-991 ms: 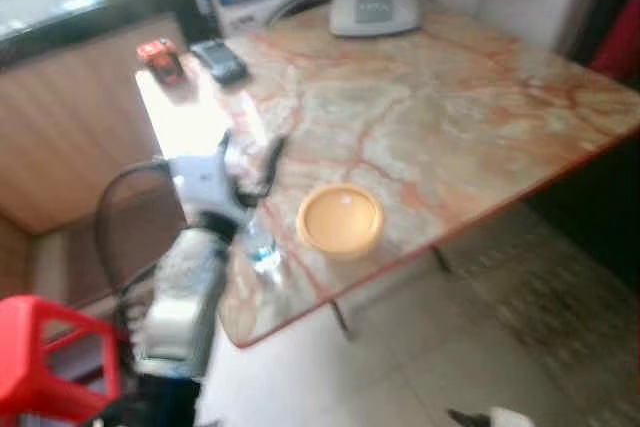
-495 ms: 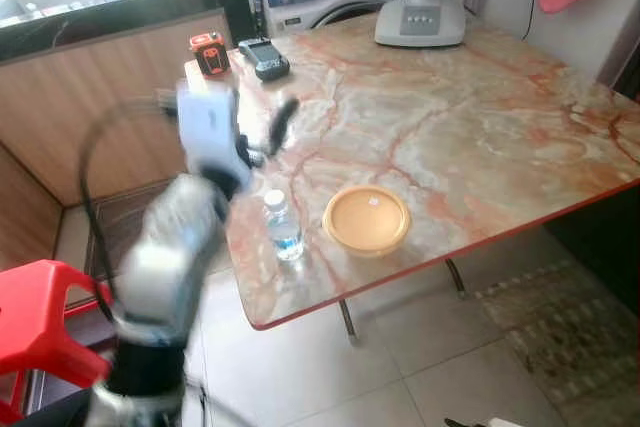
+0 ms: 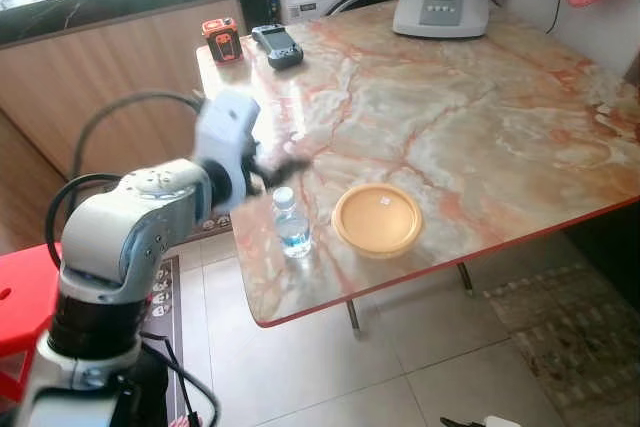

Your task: Restocking fridge

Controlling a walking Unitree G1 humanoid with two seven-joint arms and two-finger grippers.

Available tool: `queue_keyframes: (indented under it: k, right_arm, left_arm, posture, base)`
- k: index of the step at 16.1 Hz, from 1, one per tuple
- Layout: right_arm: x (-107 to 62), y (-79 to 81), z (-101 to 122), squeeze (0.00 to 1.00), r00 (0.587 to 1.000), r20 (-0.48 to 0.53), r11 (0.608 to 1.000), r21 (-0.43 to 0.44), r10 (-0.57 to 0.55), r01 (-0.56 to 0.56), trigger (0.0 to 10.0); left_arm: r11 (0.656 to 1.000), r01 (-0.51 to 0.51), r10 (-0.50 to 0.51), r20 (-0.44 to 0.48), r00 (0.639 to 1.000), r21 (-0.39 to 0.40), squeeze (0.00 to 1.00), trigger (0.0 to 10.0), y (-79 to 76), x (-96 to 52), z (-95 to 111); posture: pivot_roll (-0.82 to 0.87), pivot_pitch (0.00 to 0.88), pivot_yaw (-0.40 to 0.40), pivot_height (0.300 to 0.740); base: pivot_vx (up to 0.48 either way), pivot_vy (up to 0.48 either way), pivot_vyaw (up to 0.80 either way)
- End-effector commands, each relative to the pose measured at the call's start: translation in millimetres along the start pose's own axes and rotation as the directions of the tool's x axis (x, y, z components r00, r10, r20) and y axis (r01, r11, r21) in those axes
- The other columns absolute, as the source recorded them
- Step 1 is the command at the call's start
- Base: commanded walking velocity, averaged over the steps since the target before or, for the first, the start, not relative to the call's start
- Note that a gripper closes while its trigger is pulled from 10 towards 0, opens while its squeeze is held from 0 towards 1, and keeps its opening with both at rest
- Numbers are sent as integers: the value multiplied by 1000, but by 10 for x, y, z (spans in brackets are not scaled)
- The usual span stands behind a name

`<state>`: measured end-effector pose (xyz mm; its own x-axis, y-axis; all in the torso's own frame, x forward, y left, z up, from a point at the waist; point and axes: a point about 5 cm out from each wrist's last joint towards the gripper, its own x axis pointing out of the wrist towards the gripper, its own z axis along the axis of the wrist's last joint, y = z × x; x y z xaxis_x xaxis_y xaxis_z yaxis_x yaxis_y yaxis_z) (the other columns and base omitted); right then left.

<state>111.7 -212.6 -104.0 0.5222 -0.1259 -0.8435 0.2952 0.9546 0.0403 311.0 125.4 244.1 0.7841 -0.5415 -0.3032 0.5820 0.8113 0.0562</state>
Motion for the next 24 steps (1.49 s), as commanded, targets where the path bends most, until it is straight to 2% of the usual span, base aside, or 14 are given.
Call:
queue_keyframes:
  k: [1,5,11,12,13,14,15,16,17,18,19,20,24]
  right_arm:
    - [-15,33,-85,0,999,-31,1000,1,11,-11,10000]
    - [-19,25,-93,0,999,-33,1000,0,6,-6,10000]
    - [-20,17,-101,0,999,-40,1000,-8,6,-6,10000]
    - [-21,19,-102,0,999,-40,1000,-8,6,-6,10000]
    - [-21,19,-104,0,999,-40,1000,-7,5,-5,10000]
    - [-22,20,-105,0,999,-39,1000,-8,6,-6,10000]
    - [-22,22,-107,0,999,-41,1000,-10,7,-7,10000]
    - [-21,23,-107,0,999,-42,1000,-10,7,-8,10000]
    - [-21,25,-108,0,999,-42,1000,-10,8,-8,10000]
    - [-21,26,-109,0,999,-44,1000,-9,11,-12,10000]
    - [-21,27,-110,0,999,-45,1000,-8,13,-14,10000]
    - [-21,28,-111,0,999,-49,1000,-11,14,-15,10000]
    - [-22,30,-116,0,999,-50,1000,-8,14,-15,10000]
  left_arm:
    - [999,32,-32,-41,999,7,0,10000,33,14,6]
    - [999,39,-39,-90,995,4,0,10000,166,106,-38]
    - [988,146,-152,-124,981,-55,0,10000,86,193,-167]
    - [986,166,-169,-136,976,-32,0,9569,58,199,-181]
    - [986,165,-166,-141,976,-21,0,7216,55,198,-183]
    - [987,161,-161,-144,976,-13,0,6353,55,194,-181]
    - [988,156,-154,-148,977,-1,0,4745,61,188,-175]
    - [991,131,-123,-166,978,36,0,4314,91,185,-190]
    - [990,140,-132,-167,977,31,0,3843,80,178,-193]
    - [991,129,-121,-168,978,39,0,8706,84,172,-189]
    - [992,123,-114,-171,979,42,0,8706,90,172,-190]
    - [991,126,-117,-178,977,40,0,9333,92,169,-203]
    - [989,143,-137,-174,975,24,0,9216,71,183,-243]
  posture:
    - [78,57,117,740]
    - [58,49,125,740]
    - [43,33,127,740]
    - [41,30,128,740]
    - [41,27,130,740]
    - [41,27,130,740]
    - [43,26,130,740]
    - [45,27,132,740]
    - [45,27,132,740]
    - [46,26,131,740]
    - [46,26,131,740]
    - [50,25,131,740]
    - [42,26,130,740]
  base:
    - [0,0,0]
    - [0,0,0]
    - [0,0,0]
    - [0,0,0]
    - [0,0,0]
    - [0,0,0]
    - [0,0,0]
    - [0,0,0]
    - [0,0,0]
    - [0,0,0]
    - [0,0,0]
    - [0,0,0]
    - [0,0,0]
